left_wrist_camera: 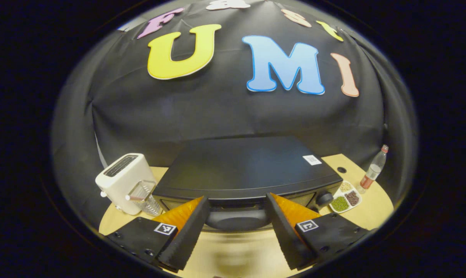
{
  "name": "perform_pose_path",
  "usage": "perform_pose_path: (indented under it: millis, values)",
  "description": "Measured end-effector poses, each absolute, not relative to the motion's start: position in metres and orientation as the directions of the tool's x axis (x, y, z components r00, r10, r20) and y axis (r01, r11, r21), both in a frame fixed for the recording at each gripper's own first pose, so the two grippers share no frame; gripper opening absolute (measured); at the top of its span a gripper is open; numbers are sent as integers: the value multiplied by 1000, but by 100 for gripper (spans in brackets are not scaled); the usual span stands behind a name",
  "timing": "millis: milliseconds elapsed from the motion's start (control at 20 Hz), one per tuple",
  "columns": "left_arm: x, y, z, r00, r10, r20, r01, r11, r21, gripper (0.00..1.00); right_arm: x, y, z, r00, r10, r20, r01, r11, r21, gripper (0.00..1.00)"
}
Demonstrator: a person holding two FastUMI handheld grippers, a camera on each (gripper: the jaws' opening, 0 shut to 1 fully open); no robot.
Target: Open the electric oven with the left hand, put the food in, and close the electric oven.
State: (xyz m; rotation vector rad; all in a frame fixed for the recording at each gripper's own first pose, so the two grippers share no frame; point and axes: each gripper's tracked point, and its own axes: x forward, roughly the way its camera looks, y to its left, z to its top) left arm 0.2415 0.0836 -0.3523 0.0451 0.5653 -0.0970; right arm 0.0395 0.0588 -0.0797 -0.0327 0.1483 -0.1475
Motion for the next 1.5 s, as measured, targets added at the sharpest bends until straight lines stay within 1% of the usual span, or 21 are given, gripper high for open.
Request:
perform_pose_path:
  millis: [50,100,150,250,300,350,400,450,750,1100,1250,1300,1500]
  values:
    - [248,81,-350,855,-80,-512,107,994,24,95,41,61,-79,979,-148,-143,142,989,-49,99]
    - [247,80,-352,850,-84,-521,118,993,32,93,41,63,-80,979,-145,-144,139,989,-53,99]
    - [245,80,-351,854,-81,-514,114,993,32,100,42,65,-80,979,-141,-146,134,989,-56,99]
    - [243,81,-351,853,-79,-516,102,995,17,100,43,70,-80,981,-131,-145,124,991,-57,99]
    - [241,82,-352,852,-77,-517,100,995,16,98,44,71,-78,981,-128,-143,121,991,-57,99]
    - [238,82,-352,851,-77,-519,103,994,21,100,45,73,-77,983,-123,-140,117,992,-54,99]
    - [235,82,-352,851,-77,-520,103,994,23,100,45,75,-76,984,-116,-135,110,993,-51,99]
    - [232,82,-352,850,-77,-521,102,995,18,98,46,76,-76,985,-112,-133,106,993,-54,99]
    - [199,84,-361,842,-76,-534,100,995,17,98,44,83,-80,986,-84,-145,77,996,-49,99]
    - [166,86,-376,821,-80,-565,97,995,1,97,40,83,-81,986,-76,-147,70,996,-47,99]
    - [156,87,-384,812,-81,-578,100,995,0,97,42,83,-83,986,-72,-153,65,997,-48,99]
    - [152,86,-387,809,-80,-583,101,995,4,100,42,83,-84,985,-70,-156,63,997,-48,99]
    - [137,84,-400,781,-87,-619,127,992,20,100,43,83,-87,984,-63,-165,55,997,-49,99]
